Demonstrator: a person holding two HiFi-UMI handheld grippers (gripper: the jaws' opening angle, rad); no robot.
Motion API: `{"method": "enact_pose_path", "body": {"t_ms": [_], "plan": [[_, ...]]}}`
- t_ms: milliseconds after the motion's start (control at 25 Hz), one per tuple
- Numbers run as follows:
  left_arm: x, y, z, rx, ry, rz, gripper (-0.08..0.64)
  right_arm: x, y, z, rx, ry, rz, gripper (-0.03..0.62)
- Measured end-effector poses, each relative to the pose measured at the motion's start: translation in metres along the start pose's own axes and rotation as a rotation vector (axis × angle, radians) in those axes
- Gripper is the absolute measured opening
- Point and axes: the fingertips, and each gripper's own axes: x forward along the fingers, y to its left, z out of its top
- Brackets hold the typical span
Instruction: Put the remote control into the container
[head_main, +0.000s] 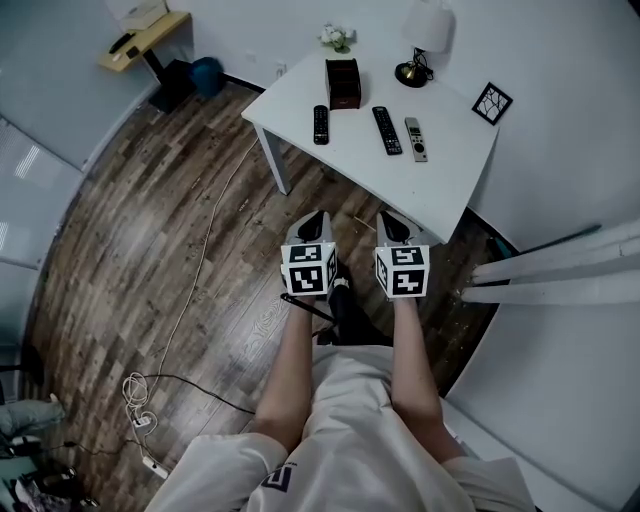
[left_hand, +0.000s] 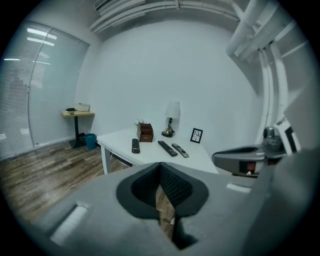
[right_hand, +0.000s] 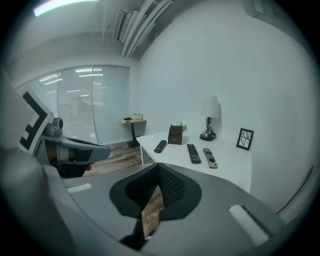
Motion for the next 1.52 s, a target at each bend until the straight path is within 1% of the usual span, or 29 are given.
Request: {"method": "enact_pose_path", "body": {"t_ms": [160, 240, 320, 400, 600, 680, 760, 800, 880, 1000, 1080, 1160, 1240, 1400, 1520], "plan": [[0.023, 0.005, 0.02, -0.007, -0.001, -0.02, 0.005, 0.021, -0.01, 0.013, 0.002, -0.004, 0.003, 0.002], [0.037, 0.006, 0.025, -0.012, 0.005, -0.034, 0.005, 0.034, -0.018, 0.017, 0.01, -0.003, 0.005, 0.002], [0.052, 0.008, 0.029, -0.001, 0.012, -0.038, 0.005, 0.047, -0.028, 0.025, 0.015, -0.009, 0.003, 0.002], [0.066, 0.012, 0.038, 0.014, 0.011, -0.036, 0.005, 0.06, -0.037, 0.038, 0.014, -0.026, 0.002, 0.002], [0.089, 0.022, 0.067, 0.018, -0.007, -0.022, 0.005, 0.089, -0.054, 0.077, 0.027, -0.074, 0.01, 0.002], [0.098, 0.024, 0.069, 0.003, 0.02, -0.048, 0.005, 0.1, -0.056, 0.082, 0.027, -0.07, 0.015, 0.002], [0.106, 0.025, 0.067, -0.002, 0.065, -0.067, 0.005, 0.111, -0.055, 0.082, 0.025, -0.051, 0.023, 0.002], [0.109, 0.026, 0.068, 0.009, 0.079, -0.063, 0.005, 0.115, -0.054, 0.083, 0.023, -0.042, 0.03, 0.002], [0.115, 0.029, 0.075, 0.029, 0.082, -0.045, 0.005, 0.122, -0.052, 0.087, 0.01, -0.033, 0.049, 0.002], [0.129, 0.026, 0.086, 0.032, 0.095, -0.049, 0.003, 0.136, -0.058, 0.098, 0.005, -0.034, 0.065, 0.002], [0.139, 0.023, 0.092, 0.049, 0.121, -0.051, 0.004, 0.144, -0.069, 0.109, 0.012, -0.051, 0.058, 0.002], [0.149, 0.025, 0.101, 0.088, 0.132, -0.032, 0.003, 0.15, -0.079, 0.123, 0.012, -0.078, 0.047, 0.002], [0.158, 0.029, 0.114, 0.102, 0.113, -0.011, 0.005, 0.158, -0.088, 0.136, 0.012, -0.095, 0.046, 0.002], [0.182, 0.034, 0.138, 0.103, 0.075, 0.01, 0.003, 0.182, -0.104, 0.16, 0.011, -0.114, 0.059, 0.002], [0.193, 0.046, 0.145, 0.104, 0.066, 0.063, 0.005, 0.193, -0.108, 0.174, -0.021, -0.134, 0.075, 0.002]]}}
